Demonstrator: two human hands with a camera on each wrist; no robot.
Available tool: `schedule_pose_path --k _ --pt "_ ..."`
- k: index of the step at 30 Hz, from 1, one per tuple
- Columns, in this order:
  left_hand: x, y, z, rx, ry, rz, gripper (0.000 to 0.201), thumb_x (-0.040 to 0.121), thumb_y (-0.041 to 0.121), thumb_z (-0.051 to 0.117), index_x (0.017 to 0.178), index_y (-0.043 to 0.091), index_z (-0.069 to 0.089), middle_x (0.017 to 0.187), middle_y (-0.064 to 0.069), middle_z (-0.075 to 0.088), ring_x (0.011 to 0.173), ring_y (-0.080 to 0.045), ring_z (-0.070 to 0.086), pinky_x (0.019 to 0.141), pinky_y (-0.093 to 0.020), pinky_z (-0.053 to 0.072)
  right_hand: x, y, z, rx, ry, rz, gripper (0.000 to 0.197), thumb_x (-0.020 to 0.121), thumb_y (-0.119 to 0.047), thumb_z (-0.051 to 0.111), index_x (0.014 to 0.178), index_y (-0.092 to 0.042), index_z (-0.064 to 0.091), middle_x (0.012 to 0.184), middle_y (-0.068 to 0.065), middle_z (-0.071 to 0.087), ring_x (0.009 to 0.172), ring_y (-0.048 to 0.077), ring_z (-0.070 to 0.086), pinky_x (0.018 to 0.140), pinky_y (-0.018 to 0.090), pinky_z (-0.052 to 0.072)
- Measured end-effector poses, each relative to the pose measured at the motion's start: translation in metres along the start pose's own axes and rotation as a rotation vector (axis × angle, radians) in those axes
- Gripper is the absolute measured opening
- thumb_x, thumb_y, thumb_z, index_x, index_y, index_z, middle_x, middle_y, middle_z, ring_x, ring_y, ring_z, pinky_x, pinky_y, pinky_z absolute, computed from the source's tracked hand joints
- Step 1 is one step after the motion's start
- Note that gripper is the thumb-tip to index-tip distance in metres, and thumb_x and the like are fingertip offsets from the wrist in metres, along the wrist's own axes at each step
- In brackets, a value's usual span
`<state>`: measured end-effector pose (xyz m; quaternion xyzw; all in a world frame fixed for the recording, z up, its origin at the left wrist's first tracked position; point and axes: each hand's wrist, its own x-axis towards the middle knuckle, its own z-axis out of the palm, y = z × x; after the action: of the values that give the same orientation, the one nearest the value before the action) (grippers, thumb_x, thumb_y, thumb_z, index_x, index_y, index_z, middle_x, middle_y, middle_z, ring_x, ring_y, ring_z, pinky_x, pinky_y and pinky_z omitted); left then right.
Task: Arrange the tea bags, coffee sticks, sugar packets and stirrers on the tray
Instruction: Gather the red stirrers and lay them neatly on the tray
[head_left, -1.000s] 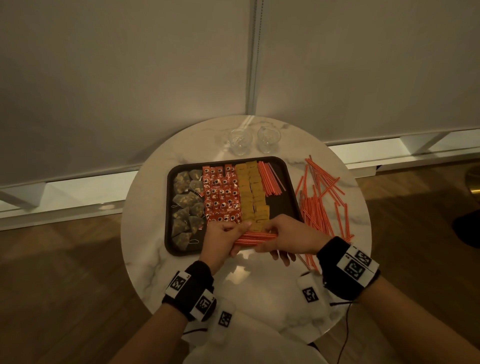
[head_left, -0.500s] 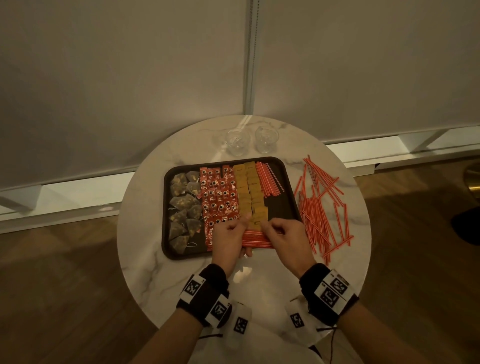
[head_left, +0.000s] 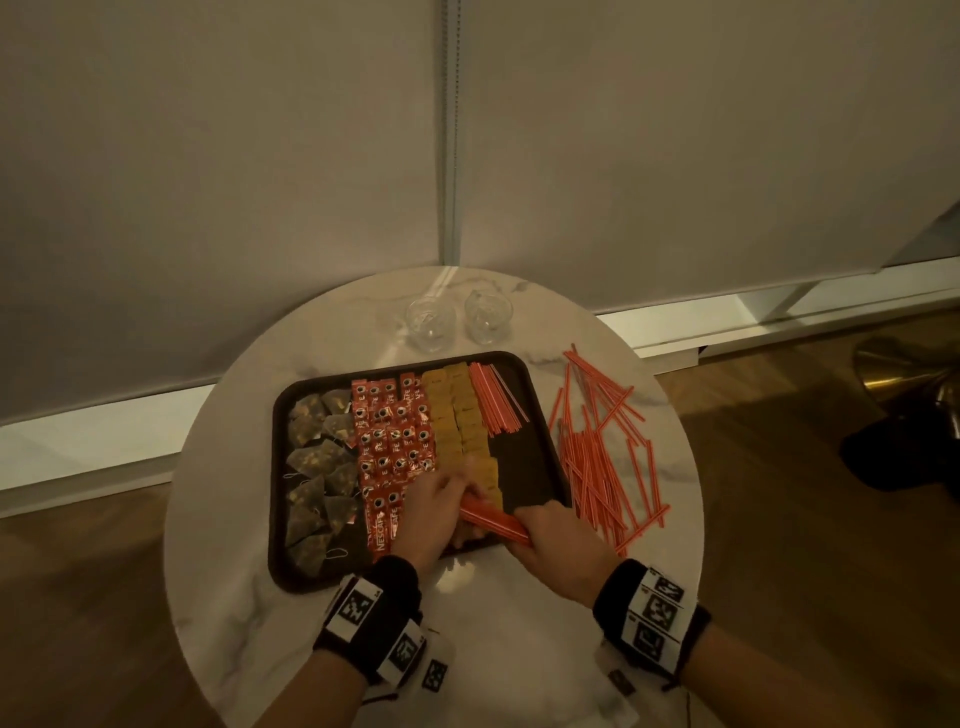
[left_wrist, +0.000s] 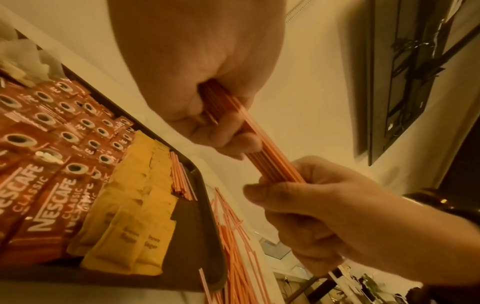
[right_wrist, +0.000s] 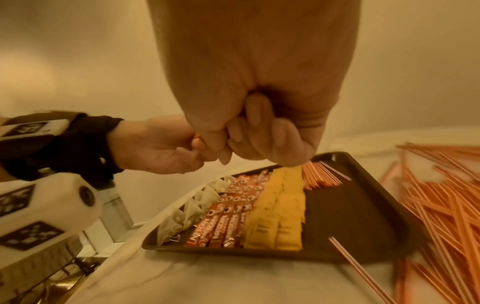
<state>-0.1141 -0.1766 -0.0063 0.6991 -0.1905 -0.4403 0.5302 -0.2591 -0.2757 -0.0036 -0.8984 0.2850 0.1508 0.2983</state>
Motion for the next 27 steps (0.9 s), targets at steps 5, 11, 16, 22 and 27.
schedule_pose_path --k 5,11,16,22,27 --pt "0.018 -0.01 -0.021 -0.137 0.192 -0.08 0.036 0.105 0.034 0.038 0.102 0.012 0.067 0.093 -0.002 0.073 0.071 -0.014 0.068 0.051 -0.021 0.049 0.043 0.035 -0.004 0.455 0.033 0.288 0.026 0.099 -0.029 0.054 0.075 -0.017 0.056 0.064 -0.002 0.052 0.05 0.011 0.049 0.054 0.028 0.046" --pt "0.007 -0.052 -0.039 -0.017 0.056 -0.212 0.039 0.105 0.025 0.041 0.088 0.001 0.067 0.076 -0.015 0.07 0.055 -0.017 0.061 0.045 -0.022 0.044 0.11 0.055 -0.023 0.606 0.091 0.463 0.028 0.1 -0.025 0.053 0.075 -0.013 0.051 0.061 0.004 0.052 0.045 0.016 0.048 0.044 0.025 0.041" --pt "-0.007 -0.096 -0.054 0.129 -0.157 -0.559 0.051 0.1 0.012 0.048 0.051 0.004 0.057 0.04 -0.009 0.051 0.033 -0.019 0.052 0.044 -0.025 0.037 0.168 0.06 -0.036 0.477 0.119 0.524 0.023 0.094 -0.027 0.054 0.081 -0.009 0.058 0.071 0.007 0.056 0.06 0.023 0.053 0.057 0.031 0.044" --pt "-0.018 -0.12 -0.048 0.355 -0.128 -0.58 0.057 0.093 0.012 0.057 0.036 0.011 0.054 0.038 -0.003 0.052 0.031 -0.017 0.05 0.038 -0.022 0.037 0.2 0.058 -0.047 0.267 0.08 0.582 0.023 0.093 -0.021 0.054 0.105 -0.002 0.058 0.095 0.012 0.058 0.081 0.028 0.057 0.065 0.032 0.045" --pt "-0.024 -0.118 -0.043 0.443 -0.075 -0.529 0.057 0.094 0.026 0.06 0.039 0.015 0.054 0.042 -0.001 0.056 0.033 -0.013 0.053 0.04 -0.02 0.041 0.207 0.056 -0.046 0.243 0.056 0.563 0.017 0.094 -0.023 0.058 0.091 -0.007 0.054 0.092 0.012 0.06 0.077 0.026 0.059 0.059 0.031 0.048"
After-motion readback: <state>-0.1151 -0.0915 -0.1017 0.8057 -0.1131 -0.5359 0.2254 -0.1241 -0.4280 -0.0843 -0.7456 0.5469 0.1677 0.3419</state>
